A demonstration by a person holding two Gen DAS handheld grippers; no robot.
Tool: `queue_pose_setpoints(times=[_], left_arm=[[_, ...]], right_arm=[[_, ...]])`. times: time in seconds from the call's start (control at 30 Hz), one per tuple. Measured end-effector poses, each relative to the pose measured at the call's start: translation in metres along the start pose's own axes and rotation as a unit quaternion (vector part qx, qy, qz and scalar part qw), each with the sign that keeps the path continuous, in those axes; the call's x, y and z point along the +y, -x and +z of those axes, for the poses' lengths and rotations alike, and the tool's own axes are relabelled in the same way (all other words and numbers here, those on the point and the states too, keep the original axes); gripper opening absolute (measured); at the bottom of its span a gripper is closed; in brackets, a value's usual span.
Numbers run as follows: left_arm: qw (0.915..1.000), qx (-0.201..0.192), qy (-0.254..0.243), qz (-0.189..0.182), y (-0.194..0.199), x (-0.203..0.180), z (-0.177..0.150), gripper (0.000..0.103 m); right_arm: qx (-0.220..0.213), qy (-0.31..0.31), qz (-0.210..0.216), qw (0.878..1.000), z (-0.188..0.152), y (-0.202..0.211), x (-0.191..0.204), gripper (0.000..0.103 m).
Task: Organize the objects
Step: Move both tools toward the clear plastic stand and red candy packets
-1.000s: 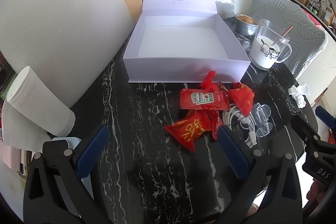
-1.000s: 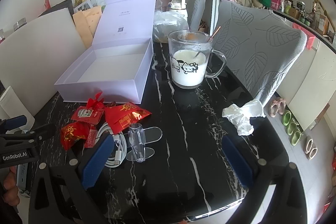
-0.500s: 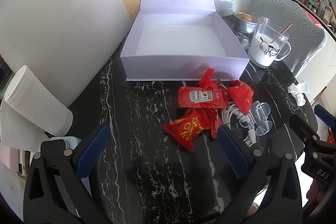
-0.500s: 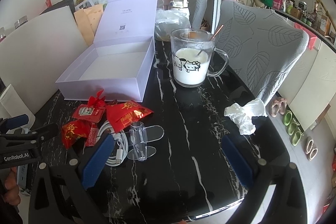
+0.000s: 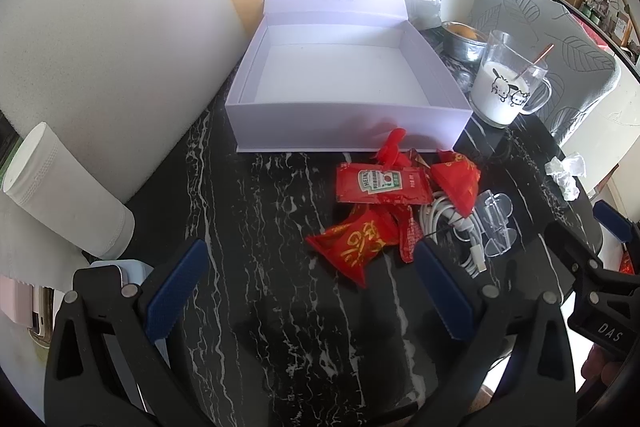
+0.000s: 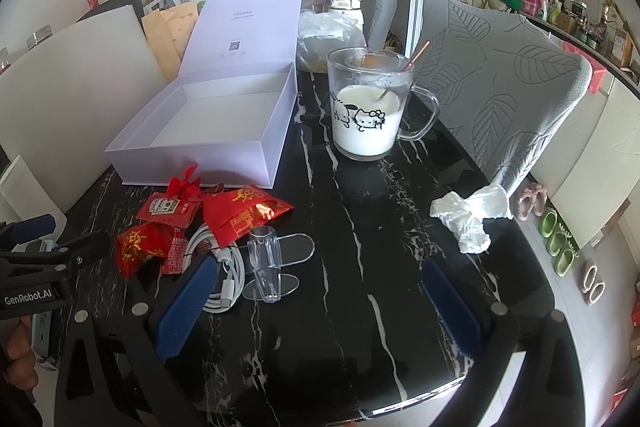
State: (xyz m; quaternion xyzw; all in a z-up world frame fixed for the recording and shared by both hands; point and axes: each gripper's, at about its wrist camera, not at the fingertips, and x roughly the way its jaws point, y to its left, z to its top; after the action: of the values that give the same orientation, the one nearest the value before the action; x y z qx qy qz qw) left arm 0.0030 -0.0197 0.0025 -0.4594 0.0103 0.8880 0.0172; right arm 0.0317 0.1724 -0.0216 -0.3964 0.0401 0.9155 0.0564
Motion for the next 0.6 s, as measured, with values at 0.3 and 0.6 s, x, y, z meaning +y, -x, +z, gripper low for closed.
queue_pose_setpoints(times=[0.3,0.6], left_arm=[[1.0000,0.000,-0.003,0.002,0.0000,0.0001,-0.0003,0.103],[1.0000,-0.001,-0.004,0.001,0.0000,-0.0007,-0.0008,0.103]], right_arm=[[-0.002,0.002,0.000,1.000,0.0004,0.0012,0.0015,0.103],[0.002,0.001,0.001,1.000,-0.0008,0.0010,0.0007,0.103]])
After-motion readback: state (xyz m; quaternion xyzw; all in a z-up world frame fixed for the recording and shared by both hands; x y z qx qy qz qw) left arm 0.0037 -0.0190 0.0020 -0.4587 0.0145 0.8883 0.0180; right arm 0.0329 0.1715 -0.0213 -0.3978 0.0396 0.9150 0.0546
